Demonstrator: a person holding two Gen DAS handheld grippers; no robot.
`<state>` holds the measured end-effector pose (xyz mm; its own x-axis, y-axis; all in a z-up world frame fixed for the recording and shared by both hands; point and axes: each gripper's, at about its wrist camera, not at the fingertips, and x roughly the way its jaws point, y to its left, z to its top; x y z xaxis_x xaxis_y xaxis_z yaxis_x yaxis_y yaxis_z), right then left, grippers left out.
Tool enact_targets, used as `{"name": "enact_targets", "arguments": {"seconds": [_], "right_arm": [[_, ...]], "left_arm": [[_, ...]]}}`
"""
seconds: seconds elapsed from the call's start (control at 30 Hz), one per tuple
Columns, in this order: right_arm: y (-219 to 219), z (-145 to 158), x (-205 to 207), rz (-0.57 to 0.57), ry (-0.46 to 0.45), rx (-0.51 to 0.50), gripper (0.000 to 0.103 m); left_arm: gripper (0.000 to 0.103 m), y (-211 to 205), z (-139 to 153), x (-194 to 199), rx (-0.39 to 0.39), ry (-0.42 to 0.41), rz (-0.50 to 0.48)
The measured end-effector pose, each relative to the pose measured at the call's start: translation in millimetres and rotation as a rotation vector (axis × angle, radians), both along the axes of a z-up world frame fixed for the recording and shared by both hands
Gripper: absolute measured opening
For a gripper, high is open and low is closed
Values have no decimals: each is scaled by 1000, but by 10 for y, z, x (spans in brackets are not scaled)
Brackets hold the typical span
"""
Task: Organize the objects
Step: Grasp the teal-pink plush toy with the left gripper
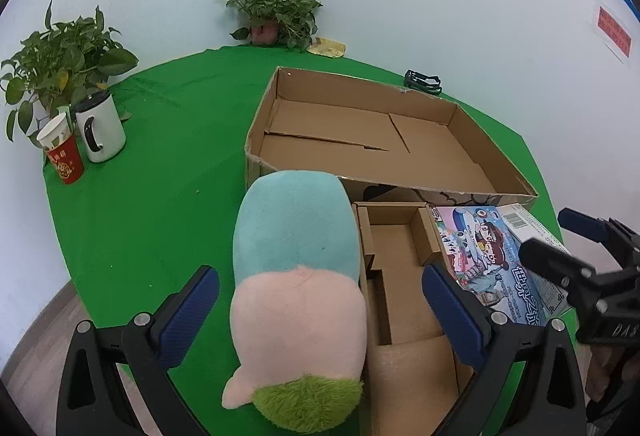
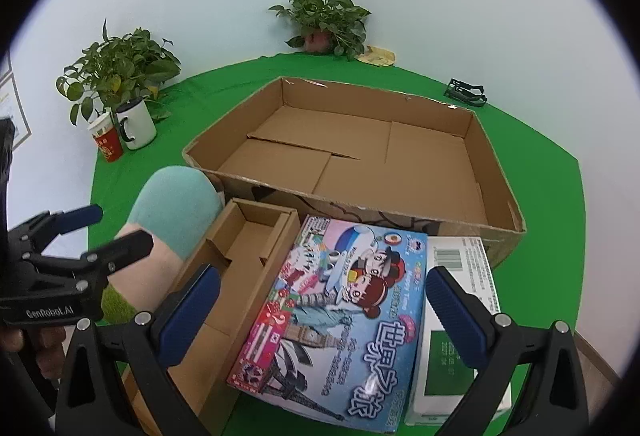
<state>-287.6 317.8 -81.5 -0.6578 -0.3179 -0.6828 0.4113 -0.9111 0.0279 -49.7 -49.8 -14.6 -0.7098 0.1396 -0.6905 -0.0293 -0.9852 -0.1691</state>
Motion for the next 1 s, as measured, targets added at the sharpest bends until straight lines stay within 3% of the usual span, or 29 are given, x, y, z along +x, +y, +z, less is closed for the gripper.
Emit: {"name": "enact_targets", "arguments": {"seconds": [0.17, 0.27, 0.37, 0.5, 0.77, 1.0], "right_arm": [[-177, 76, -196, 72, -38, -62, 102], [-350, 51, -280, 111, -74, -94, 102], [-553, -21, -335, 153, -122, -122, 102], [-823, -151, -362, 198, -152, -107, 102], [-1147, -334, -366, 274, -205, -69, 102], [-1303, -427, -389, 343, -273, -65, 94]], "left_arm": [[98, -227, -169, -5, 96, -63, 4], [95, -267, -276, -11, 101, -89, -10], [85, -279, -393, -5, 120, -125, -32], [82, -280, -481, 83, 95, -130, -55], [75, -328, -575, 187, 123, -138, -68], [66, -293, -537, 209, 107, -116, -69]]}}
